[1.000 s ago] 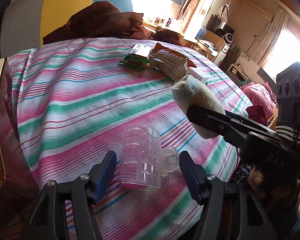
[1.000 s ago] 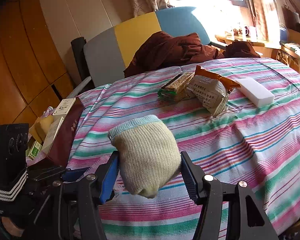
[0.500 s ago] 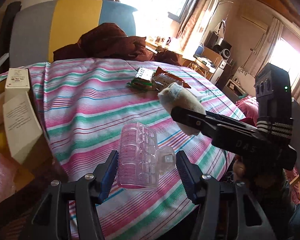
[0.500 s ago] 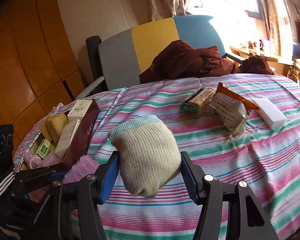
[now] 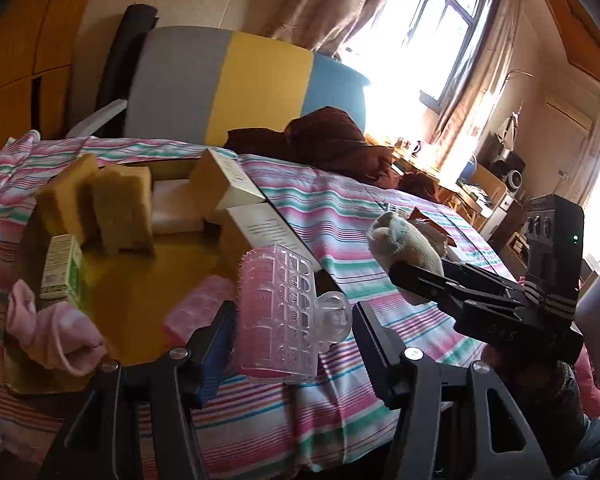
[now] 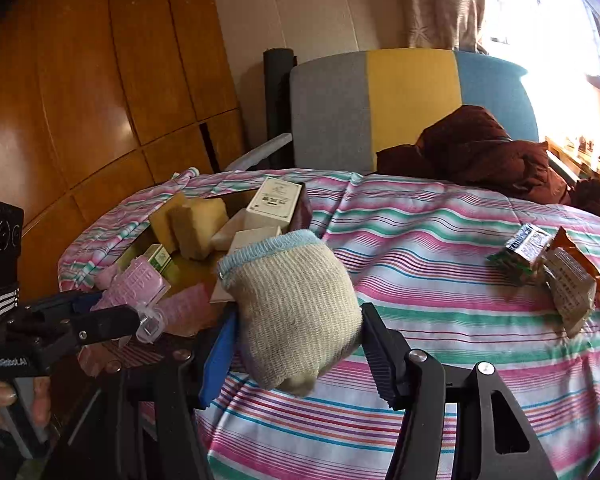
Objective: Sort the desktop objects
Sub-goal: 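Carry the hair roller and glove toward the gold tray, then lower roller and glove into the gold tray and open both tools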
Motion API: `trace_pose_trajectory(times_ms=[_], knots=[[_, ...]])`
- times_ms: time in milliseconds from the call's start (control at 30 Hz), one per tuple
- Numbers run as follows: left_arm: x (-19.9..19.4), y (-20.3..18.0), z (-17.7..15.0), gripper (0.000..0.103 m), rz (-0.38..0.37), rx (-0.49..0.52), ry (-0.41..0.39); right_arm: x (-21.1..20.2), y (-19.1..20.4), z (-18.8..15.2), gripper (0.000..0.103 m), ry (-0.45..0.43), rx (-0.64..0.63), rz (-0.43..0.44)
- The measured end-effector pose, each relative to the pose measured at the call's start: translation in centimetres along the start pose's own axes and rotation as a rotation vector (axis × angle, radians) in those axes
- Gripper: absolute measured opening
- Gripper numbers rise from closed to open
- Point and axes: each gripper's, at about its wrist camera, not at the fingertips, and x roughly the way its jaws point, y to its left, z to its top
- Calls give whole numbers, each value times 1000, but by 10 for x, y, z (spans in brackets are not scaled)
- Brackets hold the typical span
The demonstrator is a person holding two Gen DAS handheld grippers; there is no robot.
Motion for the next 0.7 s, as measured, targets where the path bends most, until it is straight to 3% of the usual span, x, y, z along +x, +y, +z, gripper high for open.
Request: trace_pose_trajectory(times_ms=[200, 700], knots=[[-3, 26, -3, 60, 42, -48, -10, 9, 19, 3, 60, 4, -42, 21], [50, 20, 4, 61, 73, -4, 45, 14, 23, 2, 60, 13, -42, 12]])
